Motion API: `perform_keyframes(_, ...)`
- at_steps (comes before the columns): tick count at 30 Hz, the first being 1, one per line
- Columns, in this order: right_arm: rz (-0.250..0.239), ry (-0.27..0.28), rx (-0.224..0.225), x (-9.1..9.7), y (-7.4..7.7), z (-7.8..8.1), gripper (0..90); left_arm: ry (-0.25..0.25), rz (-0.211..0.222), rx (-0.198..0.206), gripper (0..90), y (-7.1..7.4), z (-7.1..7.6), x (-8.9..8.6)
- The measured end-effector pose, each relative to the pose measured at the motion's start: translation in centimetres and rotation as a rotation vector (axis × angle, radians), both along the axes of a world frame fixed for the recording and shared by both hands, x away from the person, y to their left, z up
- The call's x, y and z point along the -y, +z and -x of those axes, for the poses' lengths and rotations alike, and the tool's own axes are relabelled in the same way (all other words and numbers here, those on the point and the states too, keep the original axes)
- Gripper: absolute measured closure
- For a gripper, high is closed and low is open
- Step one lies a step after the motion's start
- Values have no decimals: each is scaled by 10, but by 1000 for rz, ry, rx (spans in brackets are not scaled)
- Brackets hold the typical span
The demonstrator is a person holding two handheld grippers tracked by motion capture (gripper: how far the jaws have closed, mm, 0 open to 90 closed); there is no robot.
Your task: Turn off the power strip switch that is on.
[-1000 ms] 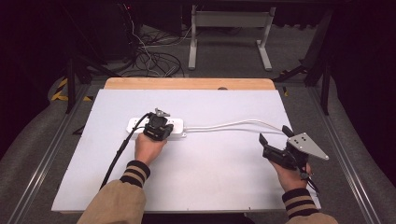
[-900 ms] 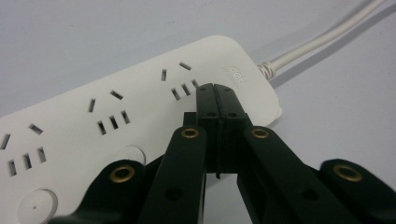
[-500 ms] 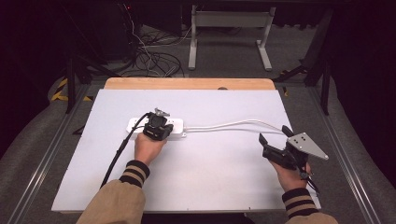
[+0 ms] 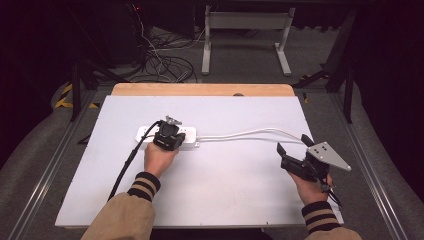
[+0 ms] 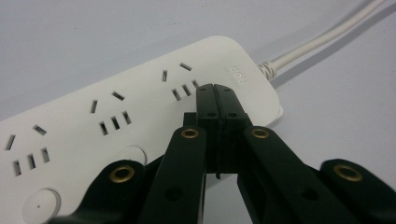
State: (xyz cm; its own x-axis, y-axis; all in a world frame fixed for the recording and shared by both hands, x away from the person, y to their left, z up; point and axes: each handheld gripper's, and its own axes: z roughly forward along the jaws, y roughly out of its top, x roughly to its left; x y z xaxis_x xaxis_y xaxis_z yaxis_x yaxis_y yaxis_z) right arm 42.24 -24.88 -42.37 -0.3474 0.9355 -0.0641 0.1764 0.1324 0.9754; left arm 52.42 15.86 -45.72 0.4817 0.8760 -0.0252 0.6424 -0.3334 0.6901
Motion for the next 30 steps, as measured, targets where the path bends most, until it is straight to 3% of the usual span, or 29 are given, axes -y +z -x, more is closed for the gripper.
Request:
perform_keyframes(3,-1,0,-1,0,0,0,155,7,0,25,898,1,2,1)
perform_keyframes(6,-4,1,1,0,0,-1,155,13,2,10,897,2,0,-1)
perform_keyframes(13,-6,2,1,0,0,-1,155,21,-9,17,890,2,0,-5)
perform_keyframes(15,-4,1,2,0,0,-1,155,19,6,17,832,2,-2,-7)
perform_keyframes(16,-3,1,3,0,0,-1,155,29,17,29,829,2,-1,-9)
perform_keyframes(17,-2,0,5,1,0,-1,155,33,38,85,841,7,3,-13)
perform_keyframes(19,-2,1,5,1,0,-2,155,38,69,133,884,16,7,-18)
perform_keyframes(22,-2,-4,2,2,0,-2,155,38,142,189,899,38,17,-32)
perform_keyframes(24,-5,-1,9,2,1,0,155,36,175,224,900,52,27,-47)
perform_keyframes(25,-7,0,12,2,2,0,155,36,175,224,900,52,27,-47)
perform_keyframes(29,-7,-6,15,3,2,2,155,26,210,304,900,74,61,-79)
perform_keyframes(30,-7,-6,15,3,2,2,155,28,224,334,900,79,75,-88)
